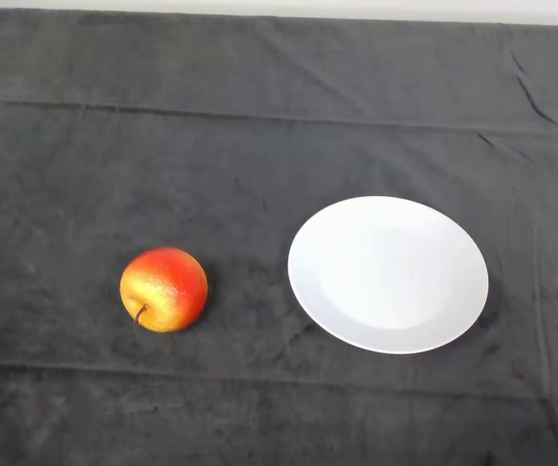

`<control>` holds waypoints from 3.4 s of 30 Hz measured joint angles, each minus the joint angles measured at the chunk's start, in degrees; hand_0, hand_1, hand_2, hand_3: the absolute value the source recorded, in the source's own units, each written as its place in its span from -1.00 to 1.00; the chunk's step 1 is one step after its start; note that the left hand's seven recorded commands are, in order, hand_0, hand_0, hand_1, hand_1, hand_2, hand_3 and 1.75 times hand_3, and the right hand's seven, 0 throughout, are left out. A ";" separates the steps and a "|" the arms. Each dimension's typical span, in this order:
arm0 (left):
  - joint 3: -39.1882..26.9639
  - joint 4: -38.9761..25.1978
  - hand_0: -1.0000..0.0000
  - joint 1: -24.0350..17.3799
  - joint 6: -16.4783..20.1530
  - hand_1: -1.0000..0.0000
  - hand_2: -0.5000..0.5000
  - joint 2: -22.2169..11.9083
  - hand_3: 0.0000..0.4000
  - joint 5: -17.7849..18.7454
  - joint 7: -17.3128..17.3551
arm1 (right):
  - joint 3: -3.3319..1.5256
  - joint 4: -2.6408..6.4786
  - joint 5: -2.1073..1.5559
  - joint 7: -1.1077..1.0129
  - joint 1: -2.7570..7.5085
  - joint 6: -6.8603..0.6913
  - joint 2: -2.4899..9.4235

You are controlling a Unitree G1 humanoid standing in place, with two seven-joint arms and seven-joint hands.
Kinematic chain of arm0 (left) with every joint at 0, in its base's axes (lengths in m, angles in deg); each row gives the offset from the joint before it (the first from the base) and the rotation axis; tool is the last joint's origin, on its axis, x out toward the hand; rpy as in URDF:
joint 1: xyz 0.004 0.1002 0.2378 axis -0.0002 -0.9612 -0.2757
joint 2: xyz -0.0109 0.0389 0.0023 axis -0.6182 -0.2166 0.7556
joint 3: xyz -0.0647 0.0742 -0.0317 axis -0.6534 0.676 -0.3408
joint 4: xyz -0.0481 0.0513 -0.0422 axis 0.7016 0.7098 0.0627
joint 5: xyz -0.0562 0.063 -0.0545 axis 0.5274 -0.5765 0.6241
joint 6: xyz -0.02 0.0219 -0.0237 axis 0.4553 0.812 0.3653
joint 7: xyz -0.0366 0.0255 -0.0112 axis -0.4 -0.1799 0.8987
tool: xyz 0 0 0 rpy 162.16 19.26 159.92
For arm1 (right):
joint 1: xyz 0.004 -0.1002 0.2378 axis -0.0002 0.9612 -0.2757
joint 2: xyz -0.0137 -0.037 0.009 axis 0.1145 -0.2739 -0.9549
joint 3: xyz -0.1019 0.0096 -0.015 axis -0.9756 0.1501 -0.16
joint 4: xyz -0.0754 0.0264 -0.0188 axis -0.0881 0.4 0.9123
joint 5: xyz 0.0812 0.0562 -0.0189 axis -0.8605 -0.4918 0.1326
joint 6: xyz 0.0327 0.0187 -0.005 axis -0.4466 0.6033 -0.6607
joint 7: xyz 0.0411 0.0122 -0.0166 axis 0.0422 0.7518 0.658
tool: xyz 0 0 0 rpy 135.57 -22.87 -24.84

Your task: Move the apple to the plate

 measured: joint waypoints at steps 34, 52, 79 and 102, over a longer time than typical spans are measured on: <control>1.75 0.00 1.00 5.98 -3.18 1.00 0.00 0.64 -1.00 -4.94 2.93 | -0.02 -0.01 -0.02 -0.01 0.04 0.05 0.08; 11.03 -20.76 1.00 4.98 -0.42 1.00 0.00 5.92 -1.00 -12.27 4.75 | -0.01 -0.01 -0.02 -0.01 0.04 0.11 0.09; 28.25 -51.79 1.00 -11.26 16.75 1.00 0.00 9.43 -1.00 -17.70 7.79 | -0.05 -0.04 -0.02 0.00 0.05 0.10 0.09; 32.46 -38.07 -1.00 -6.94 19.26 -1.00 0.00 9.69 1.00 -17.74 8.65 | -0.07 -0.17 -0.02 0.03 0.05 0.10 0.09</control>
